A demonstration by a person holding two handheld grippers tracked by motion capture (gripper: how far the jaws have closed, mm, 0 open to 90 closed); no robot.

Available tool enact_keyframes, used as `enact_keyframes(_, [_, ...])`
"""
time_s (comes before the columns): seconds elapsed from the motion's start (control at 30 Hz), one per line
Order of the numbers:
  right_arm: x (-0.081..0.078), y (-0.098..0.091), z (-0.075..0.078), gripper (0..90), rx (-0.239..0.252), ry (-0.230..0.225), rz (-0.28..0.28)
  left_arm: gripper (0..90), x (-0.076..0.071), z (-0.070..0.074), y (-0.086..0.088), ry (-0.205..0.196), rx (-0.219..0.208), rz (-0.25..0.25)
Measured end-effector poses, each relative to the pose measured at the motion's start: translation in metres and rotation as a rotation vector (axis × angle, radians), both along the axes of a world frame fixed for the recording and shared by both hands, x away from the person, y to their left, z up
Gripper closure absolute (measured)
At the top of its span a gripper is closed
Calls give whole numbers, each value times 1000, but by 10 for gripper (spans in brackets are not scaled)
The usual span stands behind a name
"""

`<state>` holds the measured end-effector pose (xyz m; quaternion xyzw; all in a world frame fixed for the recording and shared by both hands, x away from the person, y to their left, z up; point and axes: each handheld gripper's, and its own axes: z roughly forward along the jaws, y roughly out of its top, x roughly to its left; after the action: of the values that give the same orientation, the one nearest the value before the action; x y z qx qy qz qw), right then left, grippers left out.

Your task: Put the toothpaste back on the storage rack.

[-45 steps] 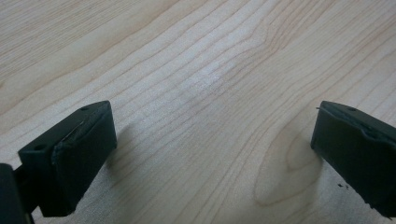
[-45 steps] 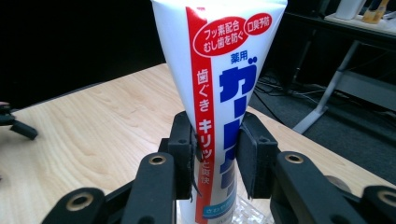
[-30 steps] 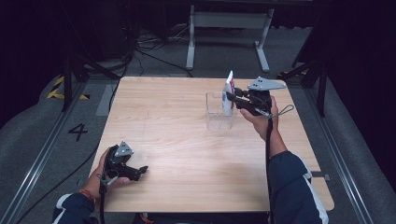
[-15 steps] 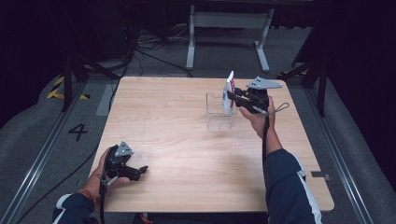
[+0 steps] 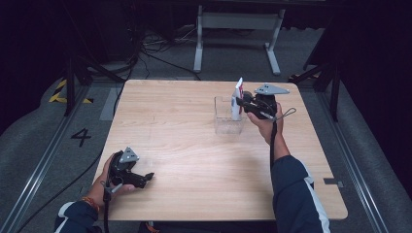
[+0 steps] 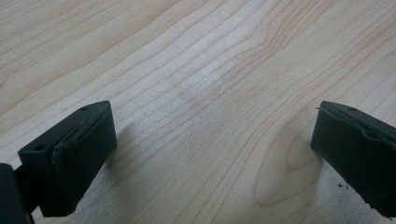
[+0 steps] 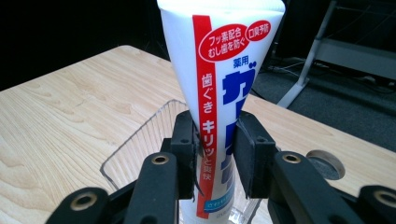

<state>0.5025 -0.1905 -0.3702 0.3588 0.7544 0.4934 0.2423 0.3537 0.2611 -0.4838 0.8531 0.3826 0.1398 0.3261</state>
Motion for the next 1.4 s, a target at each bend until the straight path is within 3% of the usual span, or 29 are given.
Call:
enact_keyframes(0.17, [0,0,-10,730,-21,8,2,7,0,0,0,0,0,0])
enact_keyframes(0.23, [-1,0,-13,778,-15,13,3,7,0,0,0,0,1,1])
enact_keyframes(0.27, [-2,-2,-14,874,5,9,9,7,0,0,0,0,0,0])
enact_keyframes(0.33, [-3,-5,-11,870,61,8,14,8,1,0,1,-10,6,-3])
enact_keyframes(0.4, [-4,-1,-10,857,1,-5,27,8,0,0,0,-7,4,0])
enact_keyframes(0.57, [-8,4,-8,843,-4,3,46,10,0,0,1,-7,5,1])
enact_keyframes(0.73, [-9,5,-9,806,-41,14,54,10,0,0,1,-7,4,1])
enact_keyframes(1.13, [-19,-8,-5,722,-116,15,39,10,0,0,1,-7,5,1])
enact_keyframes(1.4, [-27,-13,0,645,-168,38,44,10,0,0,1,-7,5,1])
